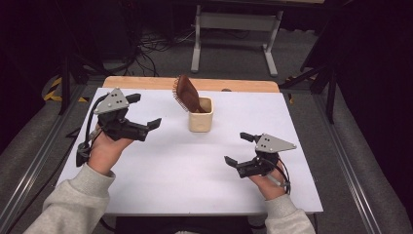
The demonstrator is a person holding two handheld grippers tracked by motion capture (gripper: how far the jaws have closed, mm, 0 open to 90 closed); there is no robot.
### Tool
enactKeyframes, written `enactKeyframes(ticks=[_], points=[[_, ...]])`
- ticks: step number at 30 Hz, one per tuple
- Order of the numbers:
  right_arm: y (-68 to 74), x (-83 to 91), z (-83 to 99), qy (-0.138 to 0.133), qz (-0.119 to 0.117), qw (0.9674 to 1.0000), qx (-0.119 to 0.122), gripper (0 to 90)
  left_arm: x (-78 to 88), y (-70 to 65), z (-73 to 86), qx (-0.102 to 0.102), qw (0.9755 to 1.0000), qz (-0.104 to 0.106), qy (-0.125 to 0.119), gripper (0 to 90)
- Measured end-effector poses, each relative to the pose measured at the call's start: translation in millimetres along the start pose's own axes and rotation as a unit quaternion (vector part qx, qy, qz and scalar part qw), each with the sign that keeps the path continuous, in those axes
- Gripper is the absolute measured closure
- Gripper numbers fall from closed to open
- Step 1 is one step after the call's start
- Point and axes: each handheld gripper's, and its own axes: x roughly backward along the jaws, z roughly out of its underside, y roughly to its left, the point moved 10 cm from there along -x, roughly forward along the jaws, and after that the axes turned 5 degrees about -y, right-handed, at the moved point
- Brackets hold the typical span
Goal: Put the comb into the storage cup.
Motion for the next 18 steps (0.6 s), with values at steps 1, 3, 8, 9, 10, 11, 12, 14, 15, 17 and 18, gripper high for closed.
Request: enactKeyframes(ticks=[1, 3, 8, 9, 10, 11, 12, 14, 15, 17, 18], points=[[0.5, -0.2, 0.3, 0.001, -0.002, 1.0, 0.001, 3.7, 5.2, -0.8, 8.2, 0.002, 1.0, 0.002, 0.006, 0.2], [0.7, -0.6, 1.1, 0.003, -0.003, 1.0, 0.0, 3.7, 9.4, -1.8, 15.6, 0.006, 1.0, 0.0, 0.004, 0.2], [1.2, -0.2, 2.0, 0.005, -0.004, 1.0, 0.001, 3.7, 16.6, -1.9, 31.8, 0.017, 0.9999, -0.003, 0.0, 0.2], [1.1, 0.2, 2.3, 0.004, -0.004, 1.0, 0.001, 3.7, 20.2, -1.1, 42.3, 0.027, 0.9996, -0.005, 0.0, 0.2], [1.1, 0.2, 2.3, 0.004, -0.004, 1.0, 0.001, 3.7, 20.2, -1.1, 42.3, 0.027, 0.9996, -0.005, 0.0, 0.2], [1.1, 0.7, 3.1, 0.006, -0.003, 1.0, 0.001, 3.6, 23.2, -0.9, 49.9, 0.034, 0.9994, -0.005, -0.002, 0.2], [1.1, 0.7, 3.1, 0.006, -0.003, 1.0, 0.001, 3.6, 23.2, -0.9, 49.9, 0.034, 0.9994, -0.005, -0.002, 0.1], [1.1, 1.6, 4.7, 0.007, -0.003, 1.0, 0.003, 3.6, 26.8, 0.0, 58.8, 0.039, 0.9992, -0.006, -0.007, 0.2], [1.1, 1.8, 5.4, 0.007, -0.003, 1.0, 0.002, 3.6, 27.9, -0.1, 62.7, 0.043, 0.999, -0.006, -0.007, 0.2], [1.2, 2.0, 5.9, 0.007, -0.003, 1.0, 0.001, 3.6, 29.4, -0.2, 70.9, 0.044, 0.999, -0.007, -0.004, 0.2], [0.8, 2.5, 7.5, 0.008, -0.002, 1.0, 0.001, 3.3, 31.3, -0.3, 79.2, 0.041, 0.9991, -0.008, 0.003, 0.1]])
